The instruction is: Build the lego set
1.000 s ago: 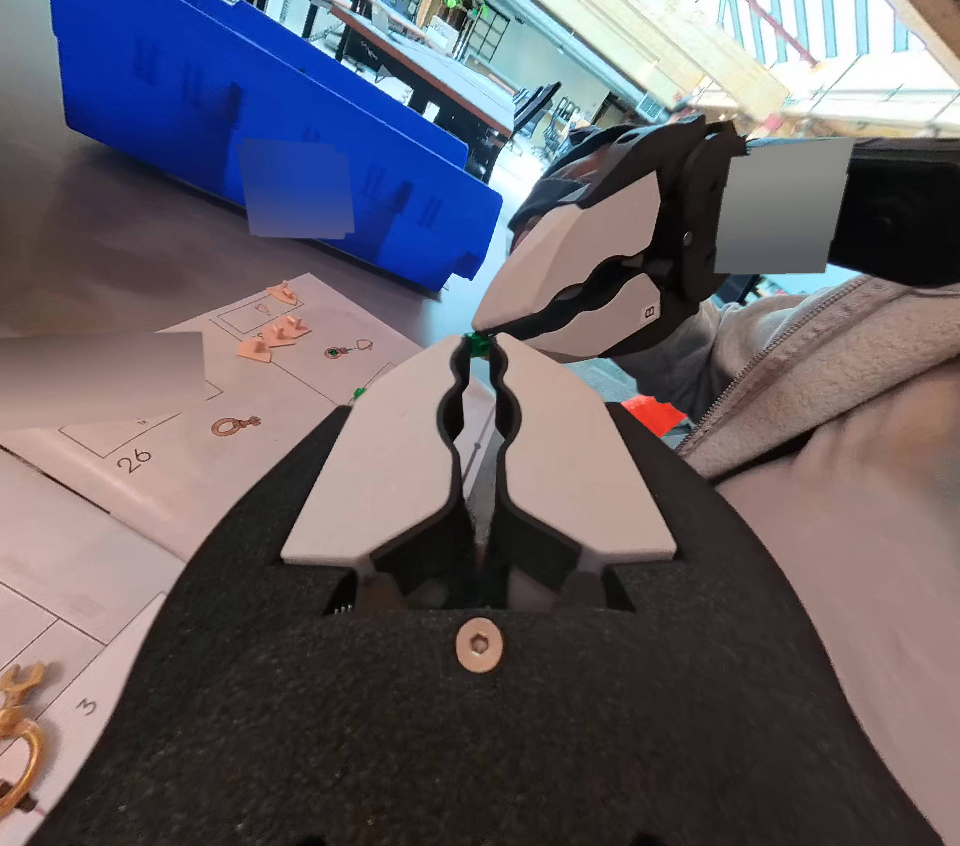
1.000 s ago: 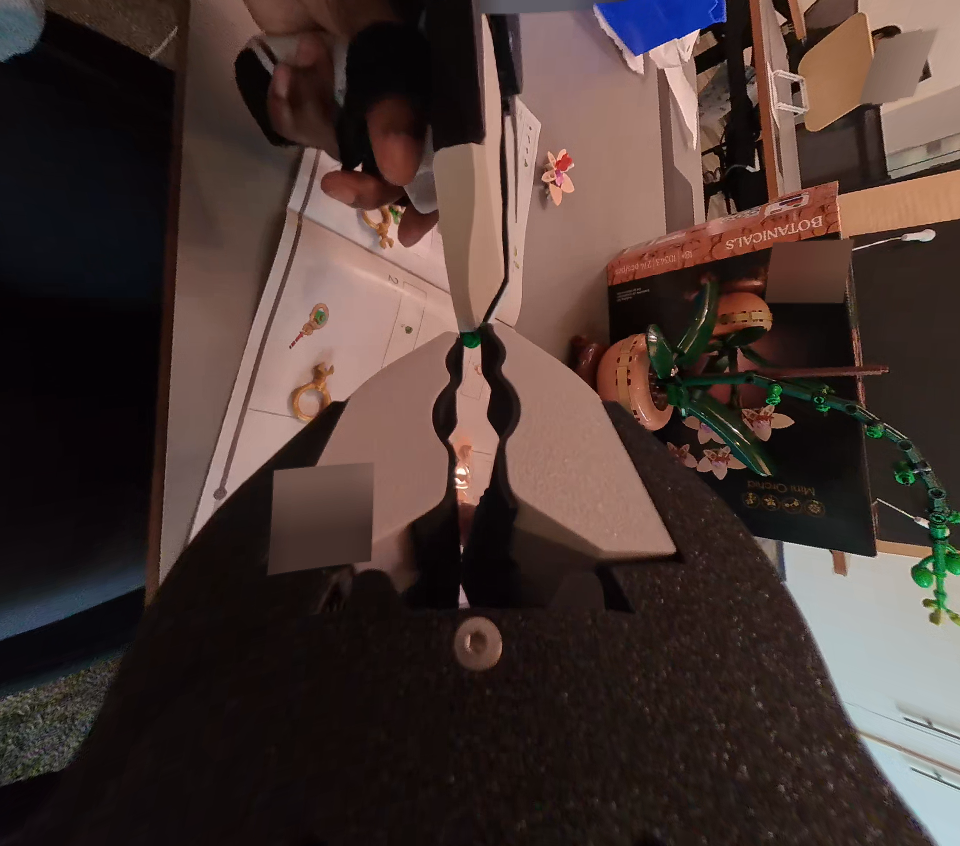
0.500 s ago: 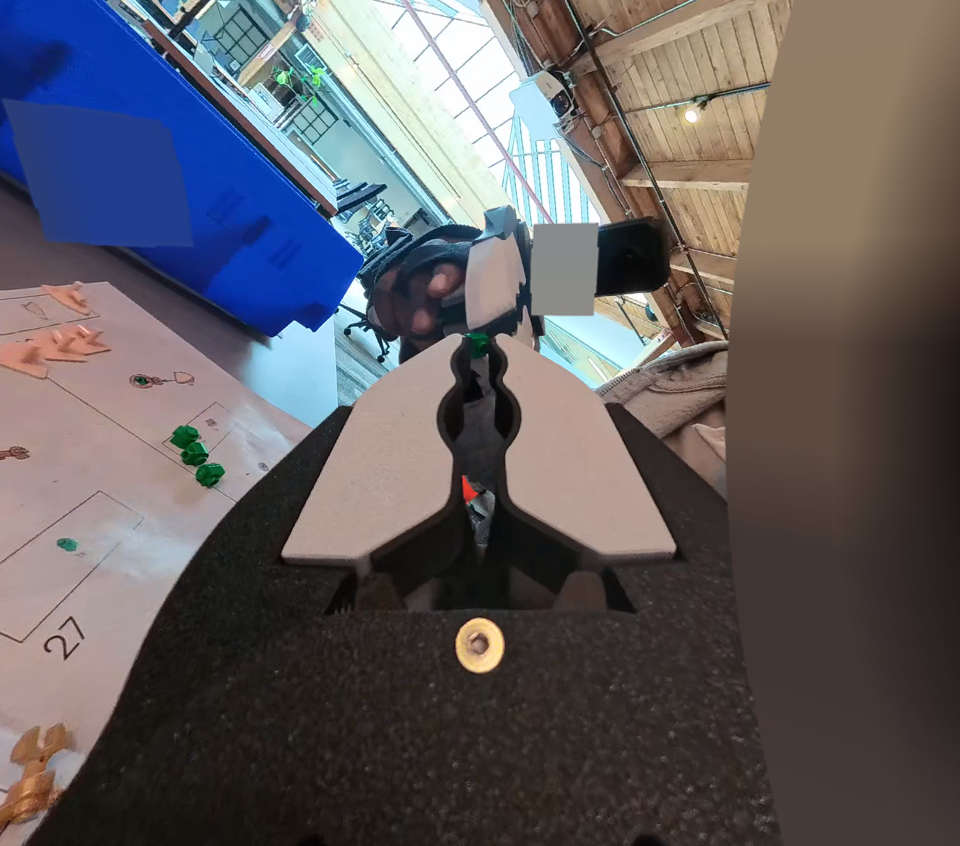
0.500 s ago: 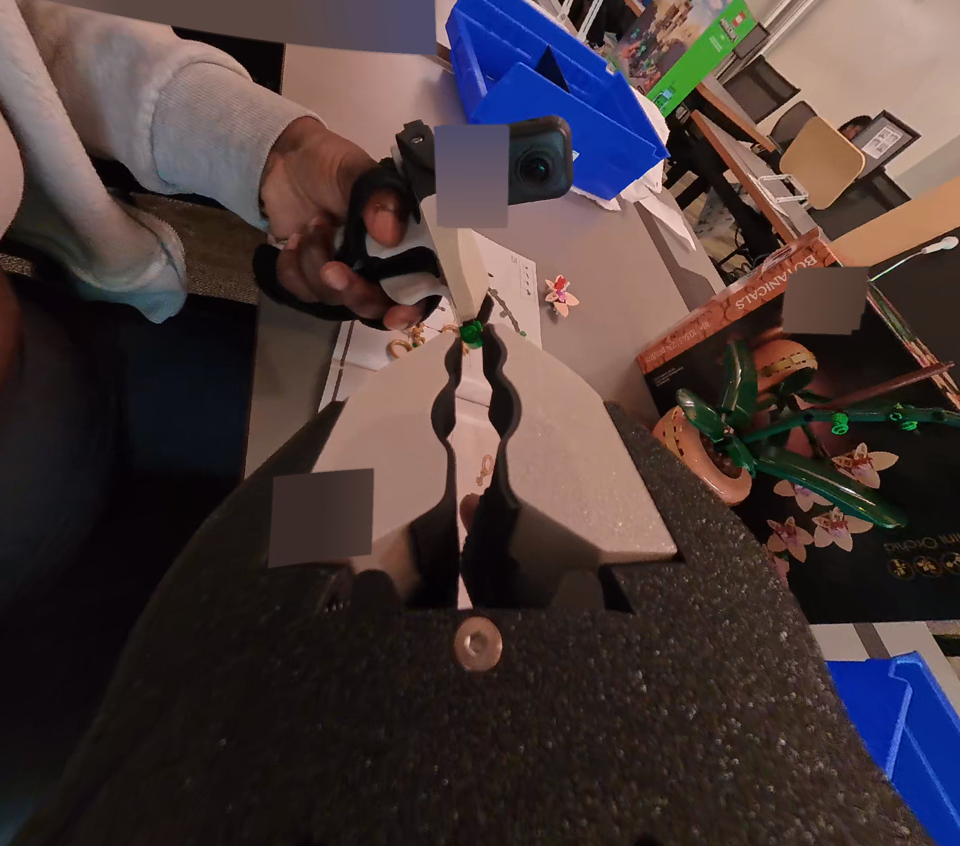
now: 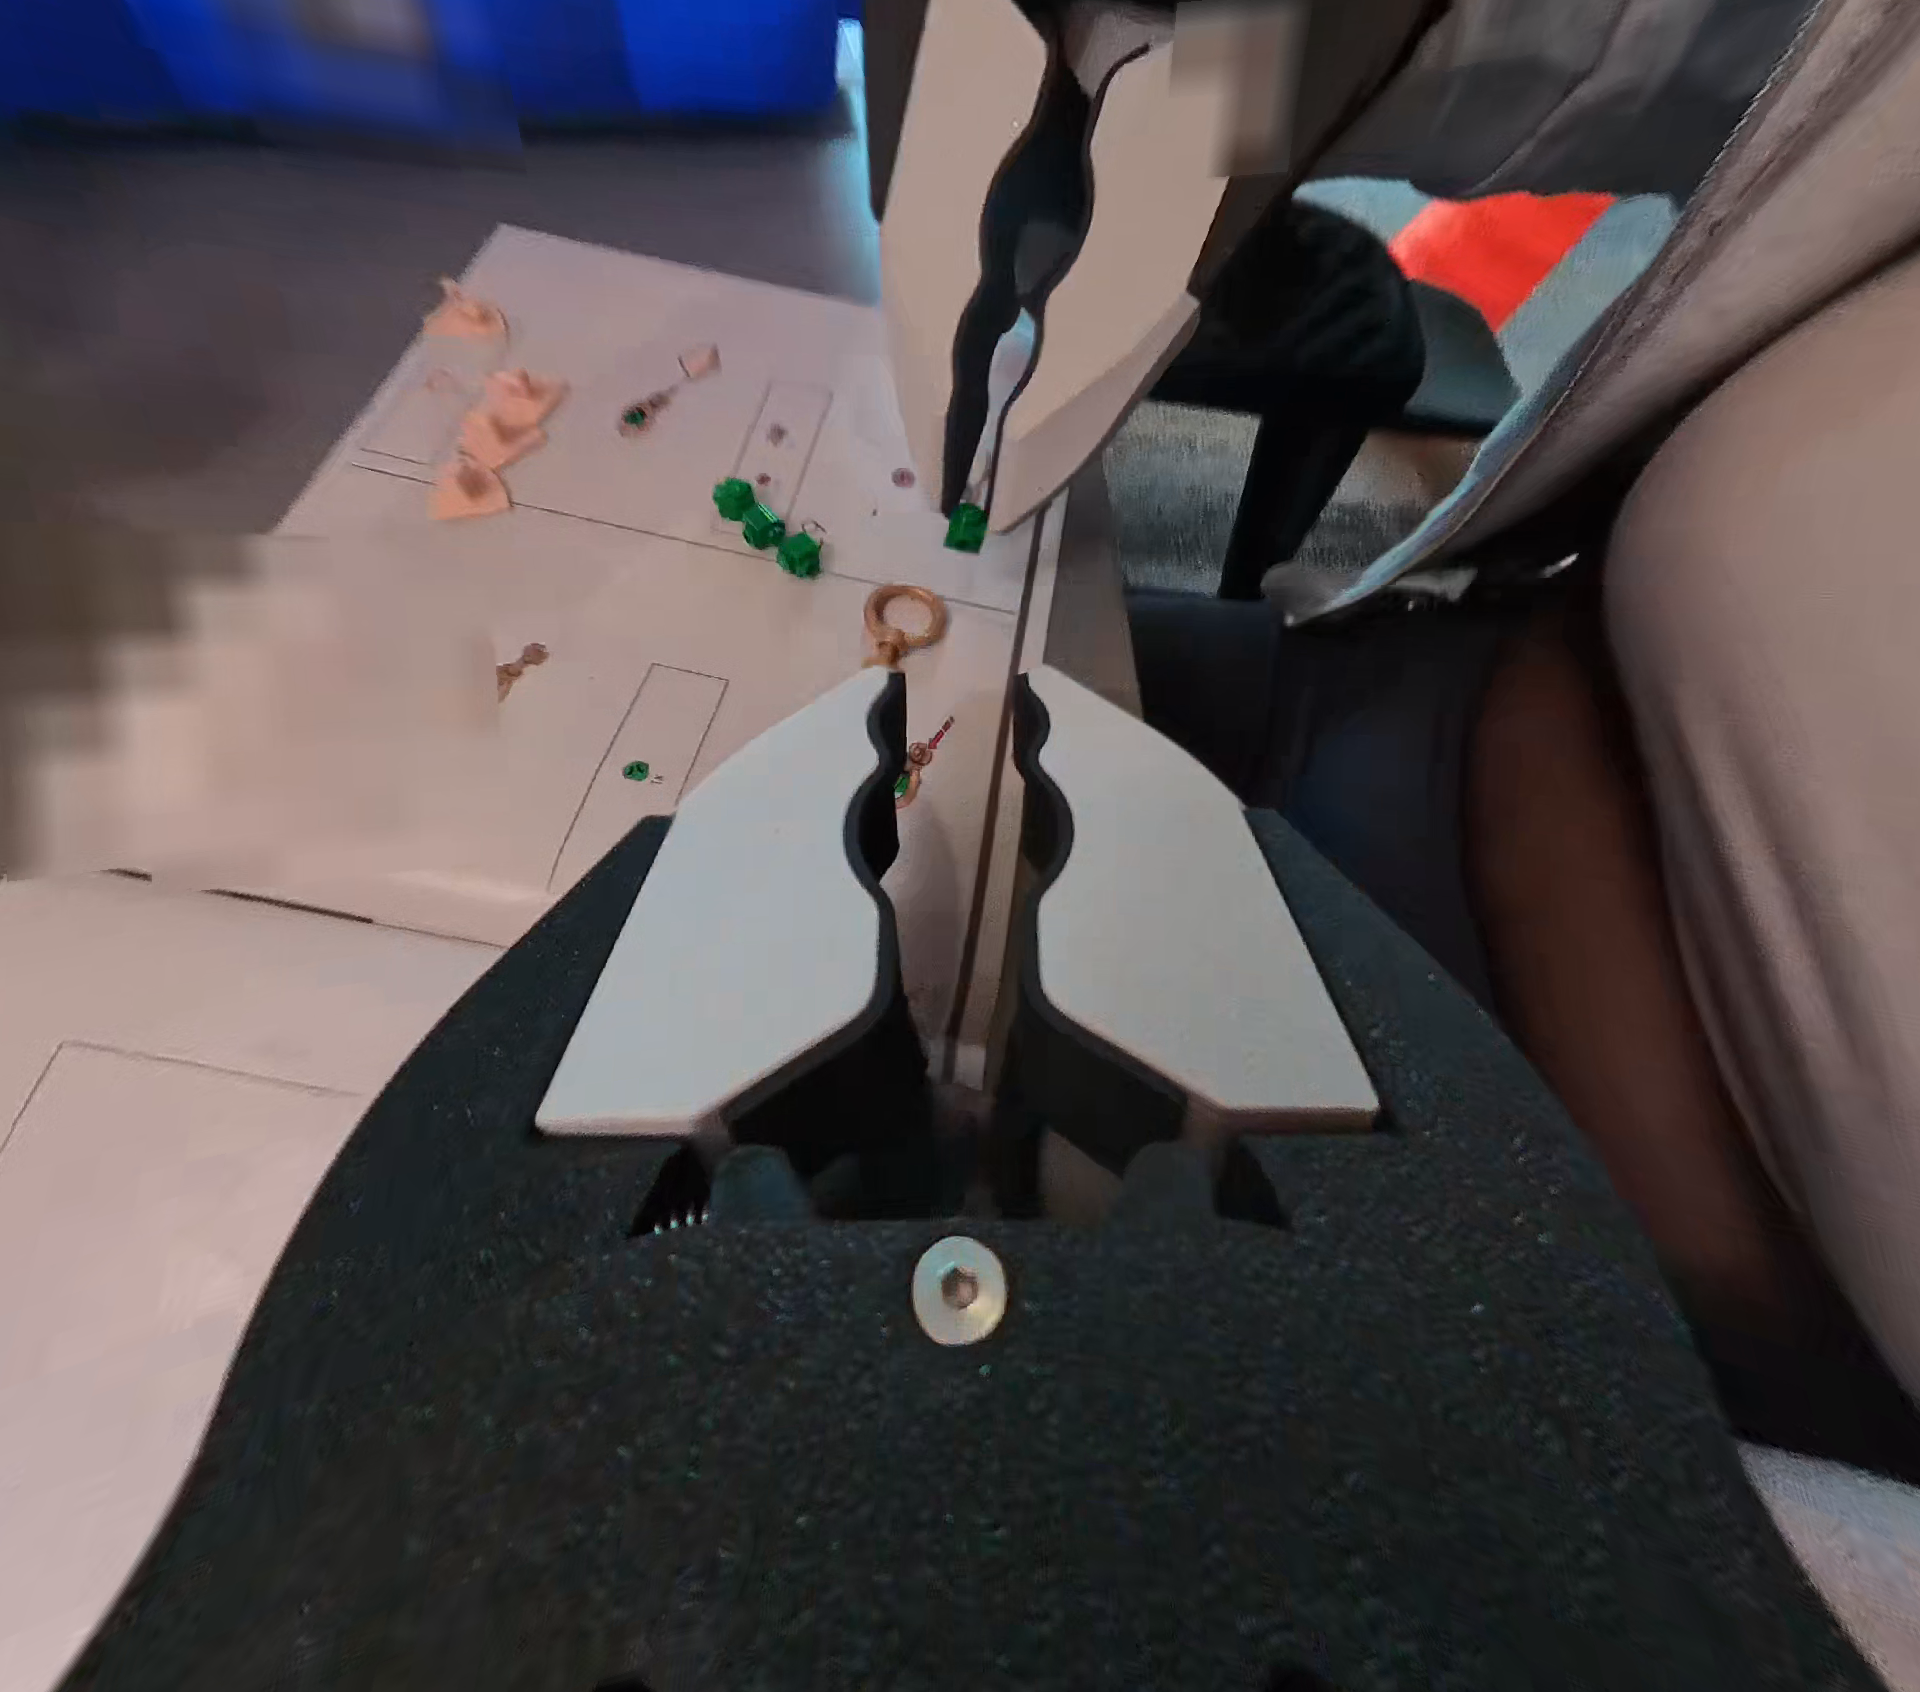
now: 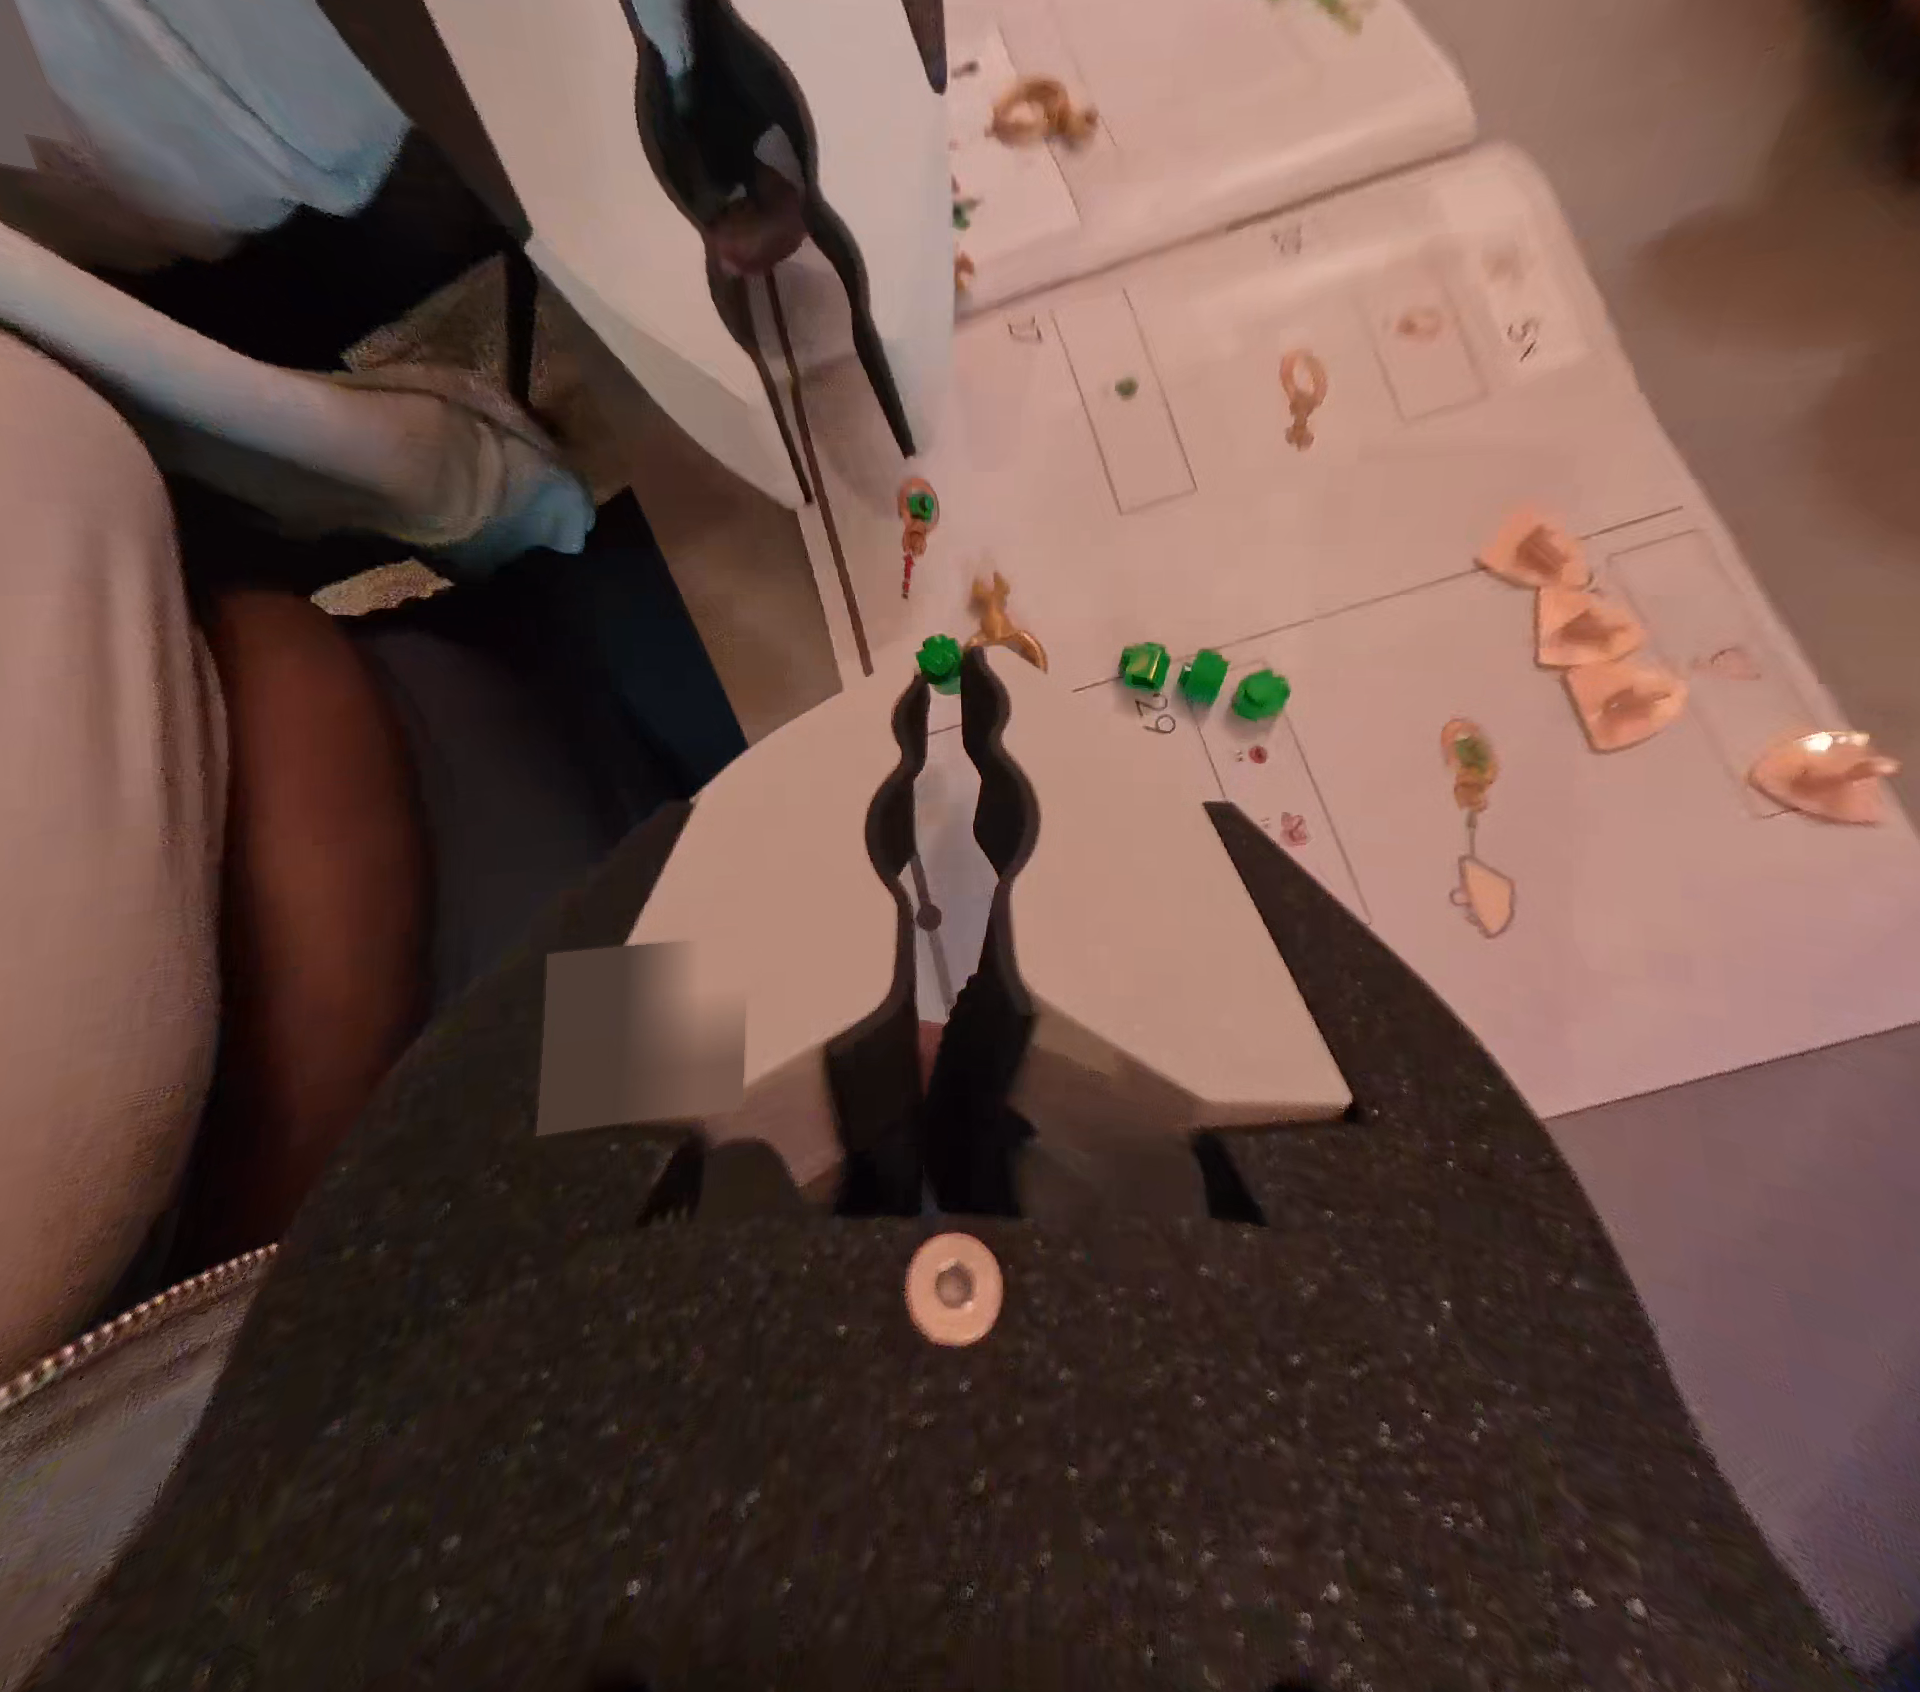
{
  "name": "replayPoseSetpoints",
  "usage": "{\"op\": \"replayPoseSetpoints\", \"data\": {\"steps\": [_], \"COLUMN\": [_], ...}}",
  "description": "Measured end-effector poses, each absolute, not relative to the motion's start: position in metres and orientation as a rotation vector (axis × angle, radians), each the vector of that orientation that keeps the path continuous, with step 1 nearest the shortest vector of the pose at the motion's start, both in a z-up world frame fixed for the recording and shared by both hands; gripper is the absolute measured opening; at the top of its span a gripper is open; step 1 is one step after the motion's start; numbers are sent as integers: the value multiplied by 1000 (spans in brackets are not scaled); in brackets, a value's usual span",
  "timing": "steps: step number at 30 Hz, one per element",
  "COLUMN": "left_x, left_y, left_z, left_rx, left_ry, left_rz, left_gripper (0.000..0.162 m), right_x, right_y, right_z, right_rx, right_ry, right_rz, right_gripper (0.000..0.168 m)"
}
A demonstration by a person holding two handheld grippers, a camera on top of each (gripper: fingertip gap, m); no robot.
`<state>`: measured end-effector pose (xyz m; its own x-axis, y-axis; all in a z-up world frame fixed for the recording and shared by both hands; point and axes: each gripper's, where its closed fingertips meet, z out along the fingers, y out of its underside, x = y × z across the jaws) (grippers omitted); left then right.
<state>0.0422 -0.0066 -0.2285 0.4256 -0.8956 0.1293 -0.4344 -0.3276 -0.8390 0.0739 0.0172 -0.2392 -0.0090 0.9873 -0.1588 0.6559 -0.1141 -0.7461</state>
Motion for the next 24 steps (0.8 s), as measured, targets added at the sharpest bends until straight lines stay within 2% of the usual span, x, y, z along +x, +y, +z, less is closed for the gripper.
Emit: {"op": "replayPoseSetpoints", "data": {"steps": [7, 24], "left_x": [48, 50], "left_y": [5, 2], "left_z": [-252, -258], "left_rx": [-2040, -2149], "left_ry": [1248, 1180], "left_rz": [-658, -740], "left_gripper": [15, 12], "right_x": [71, 67], "right_y": [26, 28], "right_z": [-256, -261], "right_rx": [-1888, -1979], "right_ry": [-1749, -1793], "right_rz": [829, 692], "right_gripper": [6, 6]}}
